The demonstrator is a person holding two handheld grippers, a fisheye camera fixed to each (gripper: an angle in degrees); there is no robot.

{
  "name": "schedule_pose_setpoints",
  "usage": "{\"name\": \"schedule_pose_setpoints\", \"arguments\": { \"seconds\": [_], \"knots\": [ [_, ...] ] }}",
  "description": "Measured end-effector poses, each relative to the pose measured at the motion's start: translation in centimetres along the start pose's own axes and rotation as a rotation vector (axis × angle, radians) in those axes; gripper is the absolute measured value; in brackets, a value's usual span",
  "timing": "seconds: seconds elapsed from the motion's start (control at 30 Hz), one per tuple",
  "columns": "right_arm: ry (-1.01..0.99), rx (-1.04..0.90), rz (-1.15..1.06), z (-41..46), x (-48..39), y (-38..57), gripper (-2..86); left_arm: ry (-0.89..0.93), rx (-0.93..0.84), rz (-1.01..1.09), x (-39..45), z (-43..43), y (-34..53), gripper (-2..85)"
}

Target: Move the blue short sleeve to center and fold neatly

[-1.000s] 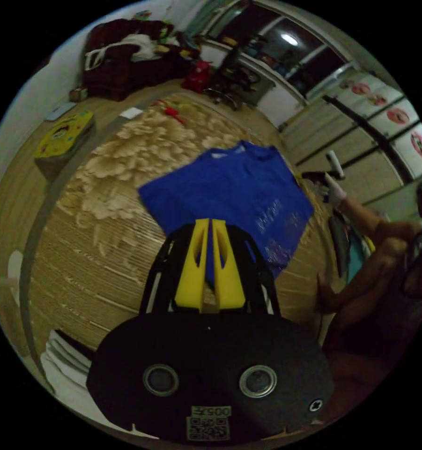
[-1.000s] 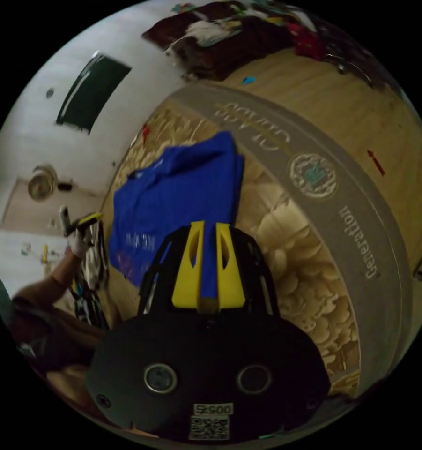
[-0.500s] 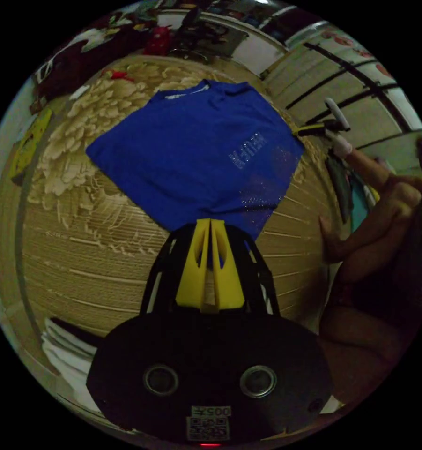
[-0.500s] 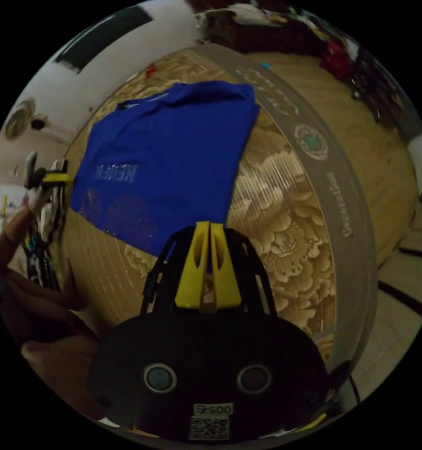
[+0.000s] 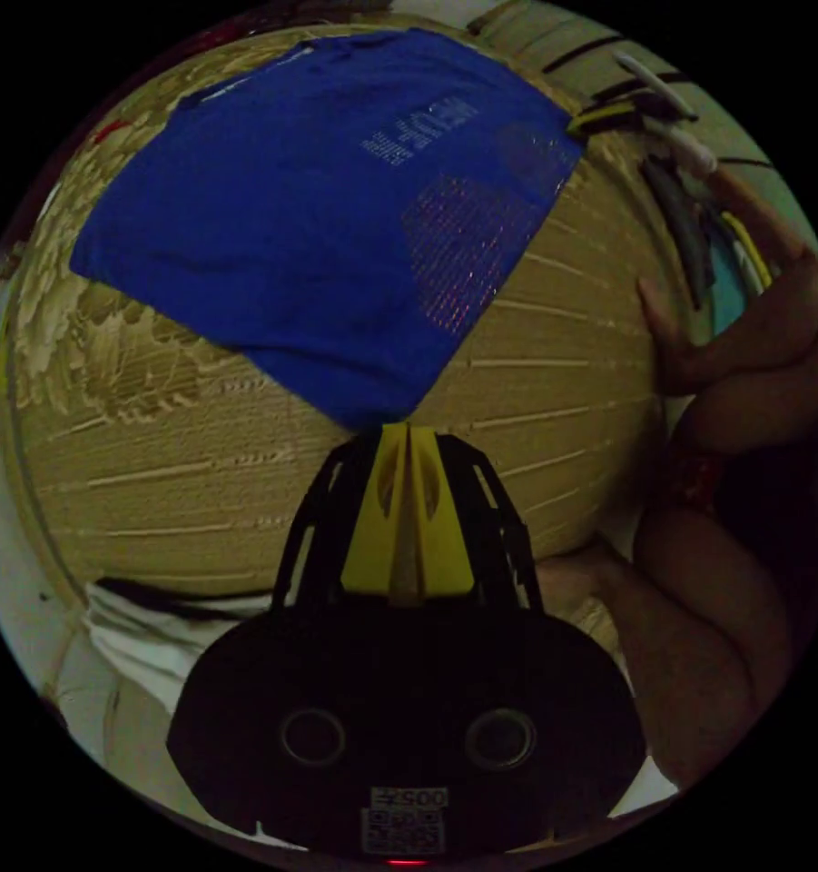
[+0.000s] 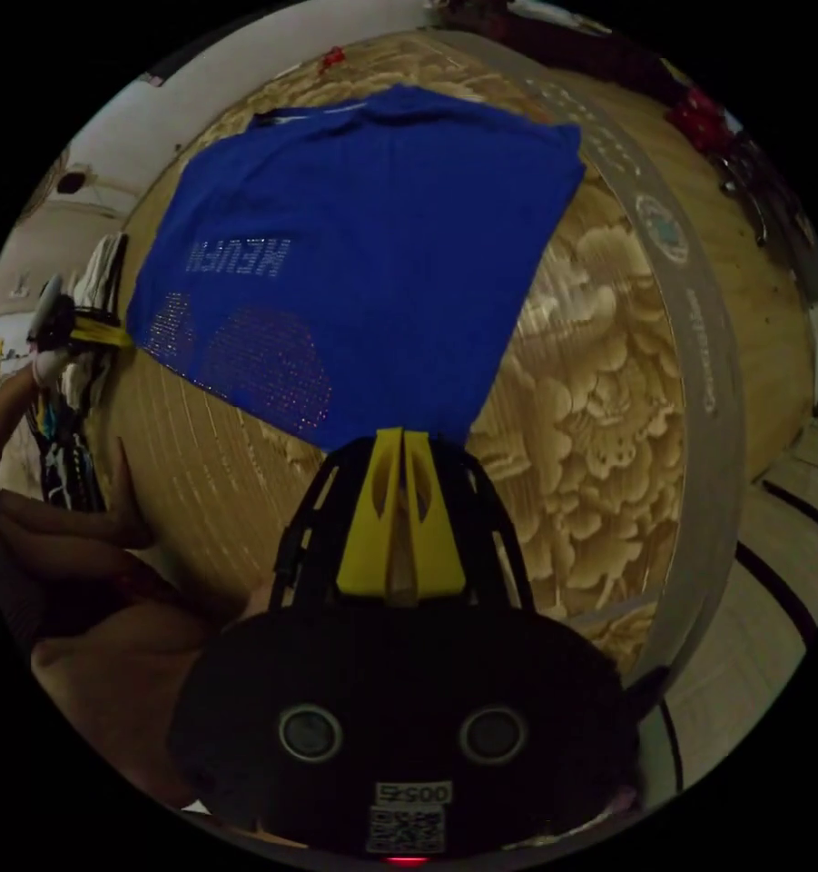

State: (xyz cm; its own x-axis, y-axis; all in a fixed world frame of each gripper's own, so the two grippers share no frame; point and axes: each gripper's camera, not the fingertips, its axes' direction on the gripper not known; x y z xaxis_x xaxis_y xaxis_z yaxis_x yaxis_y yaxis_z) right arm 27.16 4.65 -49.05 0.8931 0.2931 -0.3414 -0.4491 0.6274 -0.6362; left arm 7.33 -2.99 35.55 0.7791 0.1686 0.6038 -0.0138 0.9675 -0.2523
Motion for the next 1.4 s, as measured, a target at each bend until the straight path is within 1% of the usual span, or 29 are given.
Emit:
{"name": "schedule_pose_setpoints", "arguments": {
  "seconds": [0.07, 0.13, 0.17, 0.23, 0.3, 0.33, 0.37, 0.4, 0.43, 0.53, 0.6, 0.67, 0.77, 0.83, 0.87, 0.97, 1.0, 1.03, 1.07, 1.13, 1.23, 1.33, 1.4],
  "knots": [
    [-0.061, 0.083, -0.008, -2.4, -1.0, -1.3, -1.3, 0.017, 0.032, -0.034, 0.0, -1.2, 1.0, -0.3],
    [-0.134, 0.164, -0.050, -4.9, -2.7, -3.4, -1.0, 0.118, 0.139, -0.124, -0.1, -2.7, 2.5, 0.2],
    [-0.173, 0.194, -0.104, -6.3, -4.4, -5.4, -0.9, 0.140, 0.171, -0.150, -0.1, -2.9, 2.8, 0.3],
    [-0.232, 0.193, -0.179, -7.6, -7.7, -8.9, -0.6, 0.157, 0.291, -0.236, -0.2, -3.1, 3.7, 2.0],
    [-0.340, 0.141, -0.245, -7.7, -12.6, -13.8, 0.2, 0.115, 0.353, -0.277, -0.4, -2.4, 3.7, 4.0],
    [-0.349, 0.112, -0.259, -7.5, -13.9, -15.0, 1.4, 0.096, 0.394, -0.315, -0.8, -1.6, 3.6, 5.1],
    [-0.334, 0.059, -0.291, -6.7, -16.5, -17.4, 3.6, 0.101, 0.419, -0.337, -1.1, -1.1, 3.6, 6.0],
    [-0.300, 0.036, -0.311, -6.0, -18.8, -19.4, 6.7, 0.144, 0.484, -0.362, -1.7, -0.2, 3.5, 7.8],
    [-0.286, 0.034, -0.311, -5.6, -19.9, -20.3, 8.2, 0.189, 0.545, -0.391, -2.2, 0.8, 3.4, 10.3],
    [-0.219, 0.044, -0.278, -3.3, -24.3, -24.4, 10.4, 0.266, 0.623, -0.468, -3.1, 3.1, 3.0, 14.8],
    [-0.097, 0.014, -0.233, -1.0, -27.1, -26.9, 11.6, 0.295, 0.616, -0.490, -3.2, 4.0, 2.6, 15.9],
    [-0.003, -0.013, -0.184, 0.6, -28.5, -28.3, 12.2, 0.279, 0.601, -0.495, -3.1, 4.4, 2.1, 16.4],
    [0.059, -0.070, -0.118, 2.9, -30.0, -29.6, 12.7, 0.305, 0.576, -0.465, -3.2, 5.1, 0.6, 16.8],
    [0.145, -0.081, -0.110, 3.8, -30.8, -29.9, 11.7, 0.308, 0.569, -0.432, -2.9, 5.5, -0.8, 15.7],
    [0.238, -0.069, -0.116, 4.0, -31.4, -29.9, 10.5, 0.308, 0.557, -0.425, -2.8, 5.6, -1.2, 15.3],
    [0.283, -0.060, -0.161, 4.0, -31.7, -30.2, 7.0, 0.297, 0.532, -0.410, -2.7, 6.0, -2.9, 10.5],
    [0.299, -0.056, -0.164, 3.9, -31.4, -30.3, 3.5, 0.311, 0.516, -0.416, -2.8, 6.2, -3.5, 7.6],
    [0.309, -0.055, -0.162, 3.9, -31.2, -30.3, 1.8, 0.364, 0.490, -0.409, -3.1, 6.6, -4.3, 5.4],
    [0.300, -0.056, -0.168, 3.8, -30.7, -30.4, 0.3, 0.399, 0.478, -0.401, -3.2, 6.9, -4.6, 4.3],
    [0.256, -0.052, -0.158, 3.4, -29.9, -30.5, -0.7, 0.477, 0.514, -0.373, -3.1, 6.9, -5.1, 3.4],
    [0.153, -0.011, -0.159, 2.5, -28.5, -30.2, -1.0, 0.511, 0.561, -0.364, -2.9, 6.1, -4.6, 2.7],
    [-0.039, 0.061, -0.162, 1.3, -26.6, -29.8, -1.1, 0.597, 0.604, -0.397, -3.2, 5.7, -3.6, 2.6],
    [-0.292, 0.138, -0.194, -0.3, -24.3, -29.3, -1.1, 0.661, 0.646, -0.401, -3.1, 5.1, -3.1, 2.5]
  ]
}}
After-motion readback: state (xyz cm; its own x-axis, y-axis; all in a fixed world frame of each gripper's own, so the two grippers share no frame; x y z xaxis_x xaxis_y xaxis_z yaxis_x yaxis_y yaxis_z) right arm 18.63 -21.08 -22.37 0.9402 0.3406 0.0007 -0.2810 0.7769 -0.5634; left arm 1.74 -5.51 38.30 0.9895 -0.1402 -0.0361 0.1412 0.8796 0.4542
